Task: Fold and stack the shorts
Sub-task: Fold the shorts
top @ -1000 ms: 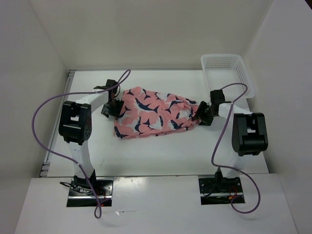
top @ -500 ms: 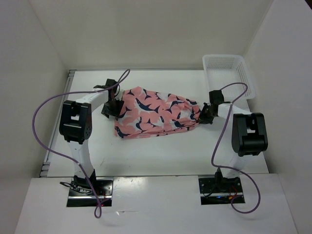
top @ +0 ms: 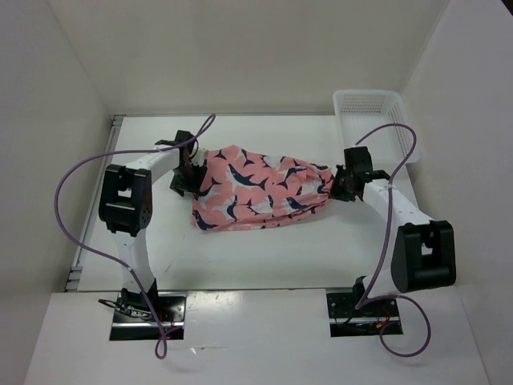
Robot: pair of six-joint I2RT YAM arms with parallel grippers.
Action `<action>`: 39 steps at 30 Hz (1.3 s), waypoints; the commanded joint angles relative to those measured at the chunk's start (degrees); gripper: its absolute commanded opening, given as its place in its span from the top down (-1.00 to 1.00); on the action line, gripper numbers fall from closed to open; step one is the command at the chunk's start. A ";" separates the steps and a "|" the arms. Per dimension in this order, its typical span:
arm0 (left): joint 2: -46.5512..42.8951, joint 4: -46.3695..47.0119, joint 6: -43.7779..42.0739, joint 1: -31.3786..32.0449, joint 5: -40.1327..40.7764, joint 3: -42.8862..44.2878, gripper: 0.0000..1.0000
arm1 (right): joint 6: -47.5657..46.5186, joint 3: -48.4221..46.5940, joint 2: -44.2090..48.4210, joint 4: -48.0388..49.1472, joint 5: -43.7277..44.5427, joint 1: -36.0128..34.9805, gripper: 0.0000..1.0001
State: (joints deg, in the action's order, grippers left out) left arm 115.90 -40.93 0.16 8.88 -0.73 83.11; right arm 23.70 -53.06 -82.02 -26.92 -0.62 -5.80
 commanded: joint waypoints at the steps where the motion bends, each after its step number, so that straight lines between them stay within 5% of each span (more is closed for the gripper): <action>1: 2.40 -2.14 -0.16 1.31 -3.39 0.30 -0.26 | -1.29 0.07 1.86 -1.65 1.85 -0.61 1.00; 6: 3.01 -2.67 -0.16 2.45 -4.71 -0.23 -0.26 | -5.06 -2.05 2.48 -1.04 5.54 -1.22 1.00; 11: 6.35 -2.67 -0.16 4.20 -7.96 3.01 -0.06 | -16.57 -7.93 3.00 3.79 11.16 -11.91 1.00; 21: 10.14 -2.58 -0.16 5.97 -10.61 9.00 0.80 | -37.14 -23.22 -5.08 9.42 19.16 -26.96 1.00; 30: 11.19 0.85 -0.16 5.97 -11.84 11.72 0.86 | -45.32 -31.39 -15.53 11.36 15.84 -45.77 1.00; 39: 9.96 3.22 -0.16 4.48 -12.89 9.09 0.86 | -43.22 -44.57 -30.30 10.48 8.45 -47.81 1.00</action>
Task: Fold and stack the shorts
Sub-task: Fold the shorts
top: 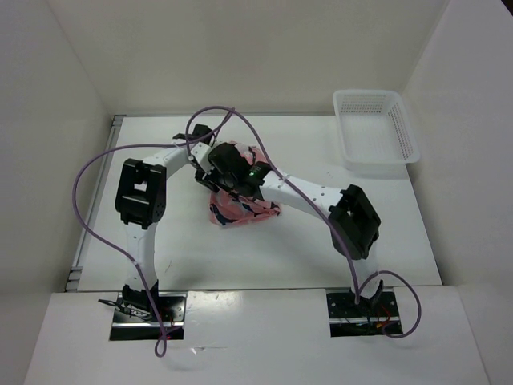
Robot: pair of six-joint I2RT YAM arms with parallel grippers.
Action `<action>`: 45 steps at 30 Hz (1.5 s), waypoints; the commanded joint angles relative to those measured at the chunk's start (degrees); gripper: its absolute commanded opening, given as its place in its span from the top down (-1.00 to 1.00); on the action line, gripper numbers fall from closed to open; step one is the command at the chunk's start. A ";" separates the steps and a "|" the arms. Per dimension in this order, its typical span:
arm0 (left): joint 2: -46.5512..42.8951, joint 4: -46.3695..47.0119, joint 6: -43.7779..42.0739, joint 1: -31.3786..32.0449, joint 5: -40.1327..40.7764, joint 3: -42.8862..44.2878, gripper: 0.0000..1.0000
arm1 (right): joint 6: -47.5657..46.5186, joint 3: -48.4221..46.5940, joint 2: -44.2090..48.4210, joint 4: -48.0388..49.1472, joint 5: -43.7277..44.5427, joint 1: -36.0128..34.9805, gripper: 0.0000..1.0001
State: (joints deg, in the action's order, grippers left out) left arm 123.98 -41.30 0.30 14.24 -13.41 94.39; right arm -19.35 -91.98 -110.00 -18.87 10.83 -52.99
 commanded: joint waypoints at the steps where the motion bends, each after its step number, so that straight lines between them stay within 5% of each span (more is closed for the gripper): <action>1: 1.88 4.12 -0.30 -0.88 1.27 -2.19 0.86 | -0.16 -6.44 -3.11 2.44 -3.62 -1.40 1.00; 6: 0.21 3.59 -0.30 -2.02 7.25 -2.19 0.72 | 1.07 -7.60 -7.24 1.38 -5.03 -2.55 1.00; 9: -1.45 2.19 -0.30 -2.55 9.98 -2.71 0.36 | 0.46 -6.02 -7.78 1.38 -5.56 -3.78 0.99; 15: -6.20 0.17 -0.30 -4.56 16.04 -2.72 -0.05 | 0.46 -4.78 -7.25 0.77 -6.70 -5.54 0.27; 18: -7.79 -0.36 -0.30 -6.59 17.19 -2.72 -0.15 | 2.12 -7.85 -6.72 0.77 -6.08 -6.07 0.18; 27: -11.04 0.87 -0.30 -13.36 10.34 2.55 -0.35 | 5.64 -12.43 -4.79 0.24 -7.31 -6.60 -0.08; 38: -16.41 -2.64 -0.30 -10.99 -8.10 1.86 -0.42 | -0.14 4.96 3.20 0.77 -7.31 -1.76 -0.02; 45: -10.87 -2.65 -0.30 -8.09 -9.70 -0.27 -0.42 | -2.09 10.25 4.00 2.09 -8.90 -1.76 -0.07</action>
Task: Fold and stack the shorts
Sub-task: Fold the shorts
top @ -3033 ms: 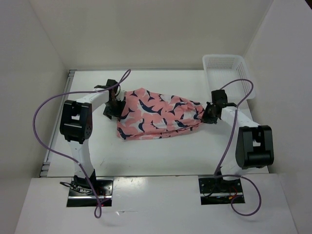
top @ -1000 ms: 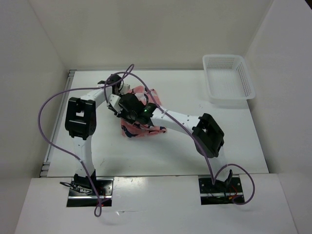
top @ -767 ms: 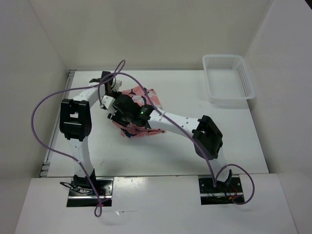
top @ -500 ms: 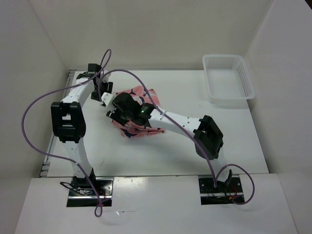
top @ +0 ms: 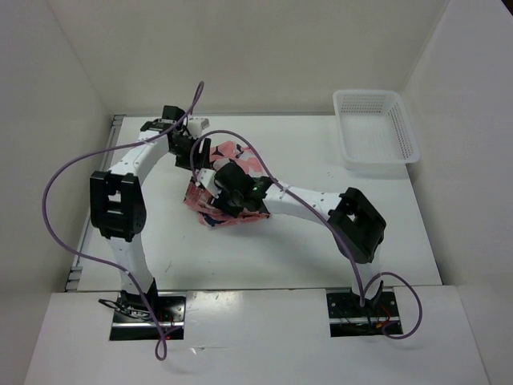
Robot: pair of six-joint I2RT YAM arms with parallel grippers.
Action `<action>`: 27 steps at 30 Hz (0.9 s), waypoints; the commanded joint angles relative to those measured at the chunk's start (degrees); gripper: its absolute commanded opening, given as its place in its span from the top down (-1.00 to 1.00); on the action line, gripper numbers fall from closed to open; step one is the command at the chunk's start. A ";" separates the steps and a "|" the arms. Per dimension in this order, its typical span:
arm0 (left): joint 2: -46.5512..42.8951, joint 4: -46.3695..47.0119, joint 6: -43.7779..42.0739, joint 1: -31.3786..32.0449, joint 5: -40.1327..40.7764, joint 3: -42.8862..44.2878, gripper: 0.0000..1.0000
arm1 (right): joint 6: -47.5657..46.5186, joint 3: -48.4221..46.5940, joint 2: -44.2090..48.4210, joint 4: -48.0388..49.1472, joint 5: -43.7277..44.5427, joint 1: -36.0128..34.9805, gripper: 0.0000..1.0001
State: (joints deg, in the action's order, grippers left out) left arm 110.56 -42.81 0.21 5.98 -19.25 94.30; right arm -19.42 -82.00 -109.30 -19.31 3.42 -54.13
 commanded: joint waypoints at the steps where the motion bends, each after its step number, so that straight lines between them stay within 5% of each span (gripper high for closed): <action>1: 3.68 -1.14 -0.21 0.17 -3.87 0.35 -0.42 | -2.03 0.26 2.78 2.52 -2.10 -0.63 -0.07; 10: 8.00 -1.75 -0.21 2.28 -3.25 2.38 -0.42 | -2.03 3.69 2.77 2.52 -3.77 -0.63 -0.05; 14: 9.14 -2.37 -0.21 2.81 -3.87 2.91 -0.03 | -2.03 3.69 1.63 3.05 -4.30 -0.63 0.10; 15: 9.14 -2.37 -0.21 3.33 -3.35 2.91 0.26 | -2.03 4.21 1.63 3.05 -3.60 -0.63 0.21; 19: 9.67 -1.84 -0.21 3.34 -1.15 4.22 0.75 | -2.03 4.83 -0.04 4.80 -2.10 -0.63 0.66; 22: 8.27 -0.70 -0.21 1.59 0.17 5.36 0.83 | -2.55 5.36 -0.04 4.81 -1.49 -0.63 1.00; 27: 5.55 0.62 -0.21 -1.14 0.18 6.07 0.84 | -4.05 6.06 2.06 4.29 -2.79 -0.63 1.00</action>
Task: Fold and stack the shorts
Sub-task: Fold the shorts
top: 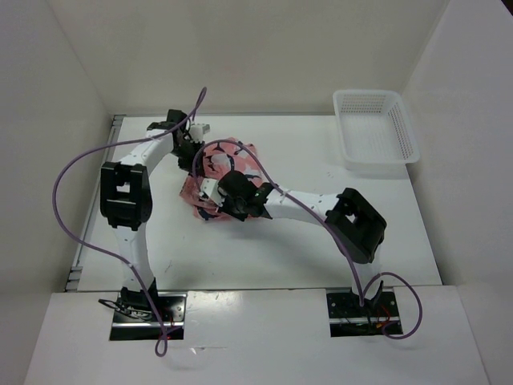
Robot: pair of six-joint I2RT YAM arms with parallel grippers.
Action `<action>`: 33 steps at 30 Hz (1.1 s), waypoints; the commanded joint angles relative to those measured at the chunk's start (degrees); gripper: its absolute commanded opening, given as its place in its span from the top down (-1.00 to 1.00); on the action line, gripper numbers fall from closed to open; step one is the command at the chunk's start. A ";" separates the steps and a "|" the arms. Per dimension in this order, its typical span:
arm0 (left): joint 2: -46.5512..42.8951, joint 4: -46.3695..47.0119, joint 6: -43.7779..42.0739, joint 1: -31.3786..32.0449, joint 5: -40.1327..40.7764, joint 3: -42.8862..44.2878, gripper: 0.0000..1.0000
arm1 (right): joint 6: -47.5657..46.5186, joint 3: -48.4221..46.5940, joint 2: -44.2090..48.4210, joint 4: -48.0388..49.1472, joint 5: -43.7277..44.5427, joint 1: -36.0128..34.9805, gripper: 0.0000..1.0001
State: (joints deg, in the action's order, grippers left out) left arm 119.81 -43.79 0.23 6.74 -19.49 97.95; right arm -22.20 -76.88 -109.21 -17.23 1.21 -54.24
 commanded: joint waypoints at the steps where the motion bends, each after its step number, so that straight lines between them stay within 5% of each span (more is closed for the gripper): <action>1: -3.71 1.60 -0.23 -2.52 -0.37 2.42 0.79 | -1.27 1.64 1.98 2.20 -1.21 -0.52 1.00; 6: -4.23 1.60 -0.23 -2.52 -4.51 -0.21 0.21 | -1.27 0.60 1.98 1.59 -2.44 -0.52 1.00; 7: -4.23 1.60 -0.23 -2.52 -4.51 -0.22 -0.22 | -1.27 -0.10 1.98 1.59 -1.83 -0.52 0.80; 10: -6.23 0.81 -0.23 -3.23 -4.51 -0.22 -0.48 | -0.57 -4.93 1.37 1.59 -1.83 -0.52 0.48; 16: -16.43 -0.77 -0.23 -11.39 -5.30 -2.84 -0.51 | 4.17 -17.15 -5.46 2.12 -4.20 -0.52 0.01; 25: -14.16 2.92 -0.23 -15.70 -6.09 -16.29 -0.02 | 4.97 -31.13 -19.88 3.70 -2.36 -2.19 -0.01; 33: -9.59 4.24 -0.23 -16.41 -11.45 -18.41 -0.21 | 6.81 -37.38 -26.66 6.33 2.39 -3.24 0.01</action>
State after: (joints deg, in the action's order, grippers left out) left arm 109.89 -41.39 0.27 -9.30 -26.52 79.31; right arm -16.56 -110.04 -135.39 -15.33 0.80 -56.77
